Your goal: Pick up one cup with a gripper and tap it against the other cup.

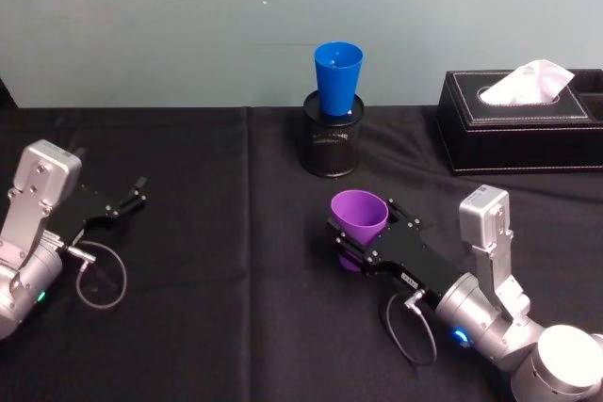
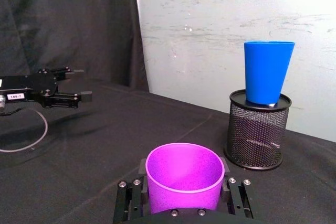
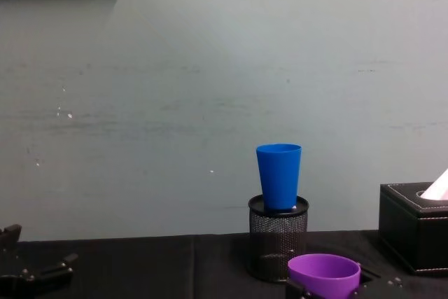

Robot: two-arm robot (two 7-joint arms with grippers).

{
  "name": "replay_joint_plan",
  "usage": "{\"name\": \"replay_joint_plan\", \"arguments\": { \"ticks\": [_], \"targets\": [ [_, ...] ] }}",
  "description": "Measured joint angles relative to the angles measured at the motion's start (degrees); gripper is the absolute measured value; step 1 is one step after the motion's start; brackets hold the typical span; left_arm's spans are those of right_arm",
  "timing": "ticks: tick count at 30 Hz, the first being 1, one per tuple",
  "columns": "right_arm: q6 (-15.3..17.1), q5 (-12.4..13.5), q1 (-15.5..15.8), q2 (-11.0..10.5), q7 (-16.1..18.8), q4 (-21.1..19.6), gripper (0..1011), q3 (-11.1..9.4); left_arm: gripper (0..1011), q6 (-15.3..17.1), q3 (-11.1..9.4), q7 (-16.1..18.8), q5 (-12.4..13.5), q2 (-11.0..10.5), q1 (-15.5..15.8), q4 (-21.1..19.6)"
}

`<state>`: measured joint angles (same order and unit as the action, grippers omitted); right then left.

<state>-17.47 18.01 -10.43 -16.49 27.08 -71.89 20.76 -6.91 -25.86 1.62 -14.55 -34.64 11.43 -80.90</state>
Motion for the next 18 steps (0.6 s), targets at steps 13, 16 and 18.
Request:
{"name": "replay_joint_plan", "arguments": {
  "ticks": [13, 16, 18],
  "targets": [
    [-1.66, -1.02, -0.33, 1.14, 0.48, 1.95, 741, -0.35, 1000, 0.0, 0.0, 0.0, 0.0, 0.0, 0.0, 0.0],
    [-1.78, -1.27, -0.6, 1.51, 0.62, 2.73, 741, -0.36, 1000, 0.0, 0.0, 0.0, 0.0, 0.0, 0.0, 0.0],
    [-1.85, -1.3, -0.72, 1.67, 0.73, 3.04, 741, -0.38, 1000, 0.0, 0.0, 0.0, 0.0, 0.0, 0.0, 0.0]
  ]
}}
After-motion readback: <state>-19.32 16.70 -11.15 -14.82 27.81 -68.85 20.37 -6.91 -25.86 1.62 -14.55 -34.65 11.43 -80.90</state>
